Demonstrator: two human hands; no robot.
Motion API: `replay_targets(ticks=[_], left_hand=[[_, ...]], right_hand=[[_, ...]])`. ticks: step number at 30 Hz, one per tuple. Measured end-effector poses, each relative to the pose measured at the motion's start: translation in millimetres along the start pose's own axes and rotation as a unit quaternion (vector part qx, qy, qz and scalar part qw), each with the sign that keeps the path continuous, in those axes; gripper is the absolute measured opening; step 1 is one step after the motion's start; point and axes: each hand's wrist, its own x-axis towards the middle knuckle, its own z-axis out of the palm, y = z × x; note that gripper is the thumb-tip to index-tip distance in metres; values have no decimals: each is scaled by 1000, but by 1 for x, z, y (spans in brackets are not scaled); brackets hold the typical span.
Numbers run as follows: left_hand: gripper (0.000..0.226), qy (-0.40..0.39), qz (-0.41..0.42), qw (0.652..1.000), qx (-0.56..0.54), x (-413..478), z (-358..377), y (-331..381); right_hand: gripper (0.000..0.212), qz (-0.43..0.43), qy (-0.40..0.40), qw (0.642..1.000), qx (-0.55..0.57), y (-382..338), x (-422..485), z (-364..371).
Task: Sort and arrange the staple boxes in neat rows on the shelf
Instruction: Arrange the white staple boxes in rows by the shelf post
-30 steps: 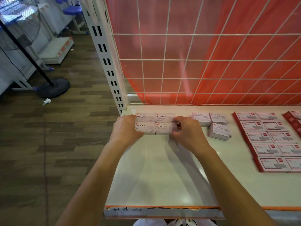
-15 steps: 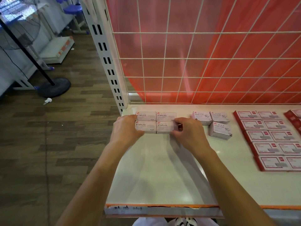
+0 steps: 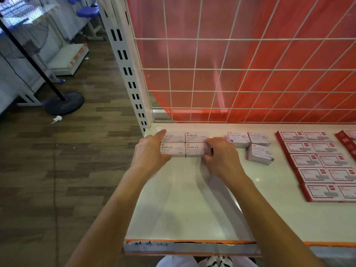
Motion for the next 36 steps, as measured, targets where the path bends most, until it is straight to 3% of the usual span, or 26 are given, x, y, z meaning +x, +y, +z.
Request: replay_targets(ticks=[3,9,16,23,31,36], left_hand=[[79,-19,19,999,19,1,-5,5],[95,-97,90,985,109,22,-5,13],[77,-105,107,981,120,28,-8,20],[71,-91,109,983,119,26,-7,23],[88,-87,90,984,124,19,-4,28],[93,-51,111,991,59,4,5,47]], right_hand=[[52,-27,-19,999,-17,3,3,0],[79,-80,-130,988,-30,-4,21,-10],[55,-106,-125,986,-6,-9,27,-15],[58,-101,-135,986,4,-10,25,-17],[73,-90,-123,988,29,-7,14,-9],[61,-111,-47,992,35,3,-2,-12]])
